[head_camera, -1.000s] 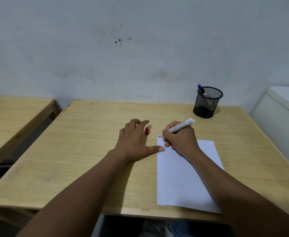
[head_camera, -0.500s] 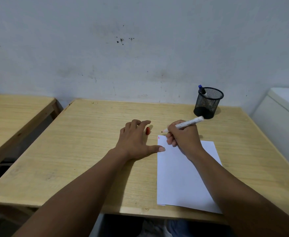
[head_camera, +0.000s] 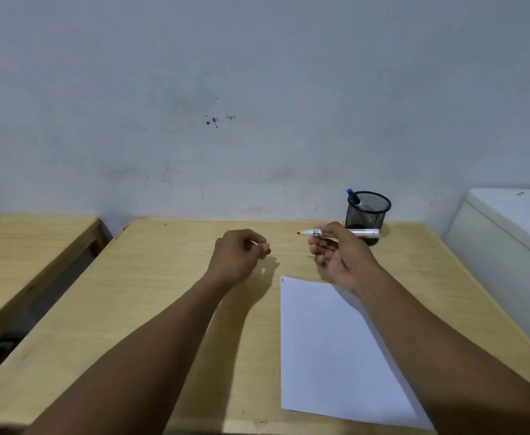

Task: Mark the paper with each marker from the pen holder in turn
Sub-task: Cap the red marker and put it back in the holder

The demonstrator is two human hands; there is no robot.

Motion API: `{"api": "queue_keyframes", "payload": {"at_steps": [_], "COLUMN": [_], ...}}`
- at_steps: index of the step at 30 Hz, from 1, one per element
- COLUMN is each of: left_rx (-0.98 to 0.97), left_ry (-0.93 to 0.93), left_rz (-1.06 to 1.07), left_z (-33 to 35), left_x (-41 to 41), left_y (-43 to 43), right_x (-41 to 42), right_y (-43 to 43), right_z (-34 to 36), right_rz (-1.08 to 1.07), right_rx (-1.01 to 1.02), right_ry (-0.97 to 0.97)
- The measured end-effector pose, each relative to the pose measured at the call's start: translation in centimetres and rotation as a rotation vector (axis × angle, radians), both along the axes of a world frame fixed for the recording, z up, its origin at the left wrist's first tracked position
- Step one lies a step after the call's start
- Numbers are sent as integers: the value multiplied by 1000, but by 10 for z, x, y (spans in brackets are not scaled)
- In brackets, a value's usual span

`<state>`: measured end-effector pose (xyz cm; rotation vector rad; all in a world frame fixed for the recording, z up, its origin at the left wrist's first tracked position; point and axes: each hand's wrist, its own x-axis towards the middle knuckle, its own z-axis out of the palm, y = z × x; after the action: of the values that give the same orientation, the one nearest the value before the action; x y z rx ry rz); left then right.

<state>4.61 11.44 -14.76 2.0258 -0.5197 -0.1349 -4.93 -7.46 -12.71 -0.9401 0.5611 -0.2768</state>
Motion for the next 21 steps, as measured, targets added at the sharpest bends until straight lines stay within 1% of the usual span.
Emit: {"api": "queue_keyframes", "payload": {"at_steps": [2, 3, 6, 8, 16, 19, 21], "left_rx": [-210, -271, -370, -404, -447, -445, -424], "left_ry": [163, 231, 392, 451, 489, 473, 451], "left_rz": [-27, -50, -118, -159, -197, -199, -189], "left_z": [17, 25, 40, 45, 49, 49, 49], "left_x": [-1, -2, -6, -8, -15, -14, -12], "left_y": [-8, -12, -25, -34, -51, -52, -49], "right_x": [0, 0, -2, -3, -6, -8, -10], "right_y": [0, -1, -2, -5, -14, -18, -23], "right_z": [13, 18, 27, 30, 33, 31, 31], "right_rz": [31, 39, 44, 43, 28, 39, 64], "right_rx": [-4, -16, -33, -37, -74, -135, -214], "right_ry": [-1, -5, -21, -39, -70, -58, -34]}}
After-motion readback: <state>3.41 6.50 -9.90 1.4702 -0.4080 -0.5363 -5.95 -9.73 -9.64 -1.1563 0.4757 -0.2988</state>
